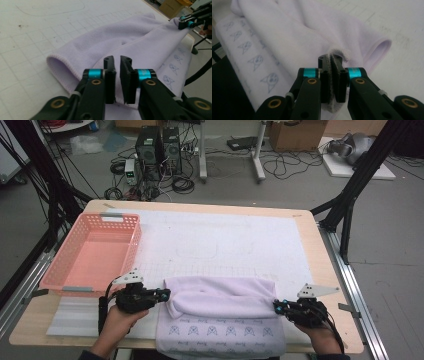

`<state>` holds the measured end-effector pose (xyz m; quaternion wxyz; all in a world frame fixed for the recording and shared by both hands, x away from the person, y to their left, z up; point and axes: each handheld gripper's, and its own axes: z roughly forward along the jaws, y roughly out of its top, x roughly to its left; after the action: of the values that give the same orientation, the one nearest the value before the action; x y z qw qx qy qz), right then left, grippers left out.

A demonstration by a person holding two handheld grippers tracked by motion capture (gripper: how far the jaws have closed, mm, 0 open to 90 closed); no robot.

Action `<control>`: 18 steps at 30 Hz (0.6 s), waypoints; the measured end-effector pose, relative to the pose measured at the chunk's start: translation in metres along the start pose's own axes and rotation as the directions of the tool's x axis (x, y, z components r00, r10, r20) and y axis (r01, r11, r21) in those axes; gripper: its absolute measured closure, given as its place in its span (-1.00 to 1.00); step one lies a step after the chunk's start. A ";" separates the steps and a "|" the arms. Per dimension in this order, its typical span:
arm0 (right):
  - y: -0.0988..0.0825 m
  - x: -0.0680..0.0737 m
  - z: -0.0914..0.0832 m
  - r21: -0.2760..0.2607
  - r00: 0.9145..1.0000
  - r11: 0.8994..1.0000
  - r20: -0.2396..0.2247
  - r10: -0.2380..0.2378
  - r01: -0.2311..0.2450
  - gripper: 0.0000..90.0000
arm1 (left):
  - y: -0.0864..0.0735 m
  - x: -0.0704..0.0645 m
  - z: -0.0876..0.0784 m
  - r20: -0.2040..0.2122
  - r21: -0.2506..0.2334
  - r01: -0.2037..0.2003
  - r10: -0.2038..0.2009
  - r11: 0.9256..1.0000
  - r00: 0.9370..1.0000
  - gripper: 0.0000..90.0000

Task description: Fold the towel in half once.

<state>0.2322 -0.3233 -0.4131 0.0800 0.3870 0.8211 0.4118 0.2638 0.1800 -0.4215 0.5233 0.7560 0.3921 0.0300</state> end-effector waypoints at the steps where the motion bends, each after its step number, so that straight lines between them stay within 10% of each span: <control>1: -0.002 0.000 -0.002 0.001 1.000 1.000 0.001 0.005 -0.005 0.69 | 0.000 0.004 -0.002 -0.024 -0.014 0.031 -0.031 0.999 0.999 0.41; 7: 0.006 -0.012 -0.018 -0.154 0.994 0.986 0.078 0.076 -0.063 0.44 | 0.000 0.019 0.001 -0.125 -0.047 0.099 -0.104 0.994 0.987 0.16; 18: 0.013 -0.019 0.006 -0.115 0.988 0.991 0.137 0.076 -0.061 0.41 | -0.002 0.020 0.041 -0.156 0.071 0.082 -0.071 0.994 0.985 0.50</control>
<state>0.2558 -0.3282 -0.4109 0.1450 0.4382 0.7755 0.4308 0.2955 0.1609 -0.4490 0.4628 0.7554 0.4608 0.0529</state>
